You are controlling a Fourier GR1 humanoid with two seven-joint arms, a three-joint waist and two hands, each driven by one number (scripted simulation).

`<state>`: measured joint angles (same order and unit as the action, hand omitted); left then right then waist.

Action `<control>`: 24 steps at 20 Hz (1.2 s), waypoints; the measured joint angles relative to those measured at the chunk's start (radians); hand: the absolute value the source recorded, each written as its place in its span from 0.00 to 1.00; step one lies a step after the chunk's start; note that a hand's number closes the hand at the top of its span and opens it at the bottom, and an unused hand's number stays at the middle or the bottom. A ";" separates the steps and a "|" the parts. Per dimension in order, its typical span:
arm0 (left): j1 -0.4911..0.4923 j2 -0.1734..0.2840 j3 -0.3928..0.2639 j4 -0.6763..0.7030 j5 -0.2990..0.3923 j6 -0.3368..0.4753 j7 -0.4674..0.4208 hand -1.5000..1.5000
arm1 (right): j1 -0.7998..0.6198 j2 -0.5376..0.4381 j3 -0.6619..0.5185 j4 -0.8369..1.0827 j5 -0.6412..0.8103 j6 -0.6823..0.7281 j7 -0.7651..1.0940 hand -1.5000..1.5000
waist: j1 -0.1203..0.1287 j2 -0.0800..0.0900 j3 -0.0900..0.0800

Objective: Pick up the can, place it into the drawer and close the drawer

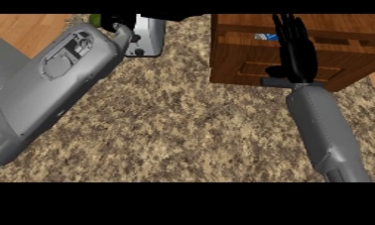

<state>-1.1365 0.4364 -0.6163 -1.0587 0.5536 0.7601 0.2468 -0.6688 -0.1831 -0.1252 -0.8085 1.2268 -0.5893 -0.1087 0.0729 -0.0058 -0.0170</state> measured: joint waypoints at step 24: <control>0.272 0.106 0.010 -0.286 -0.070 -0.003 0.002 0.00 | -0.394 -0.033 -0.124 0.529 0.003 -0.130 -0.006 0.00 | 0.012 0.030 0.017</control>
<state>-0.8643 0.5420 -0.6061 -1.3449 0.4841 0.7572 0.2492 -1.0632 -0.2165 -0.2497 -0.2800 1.2296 -0.7188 -0.1143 0.0850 0.0244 0.0002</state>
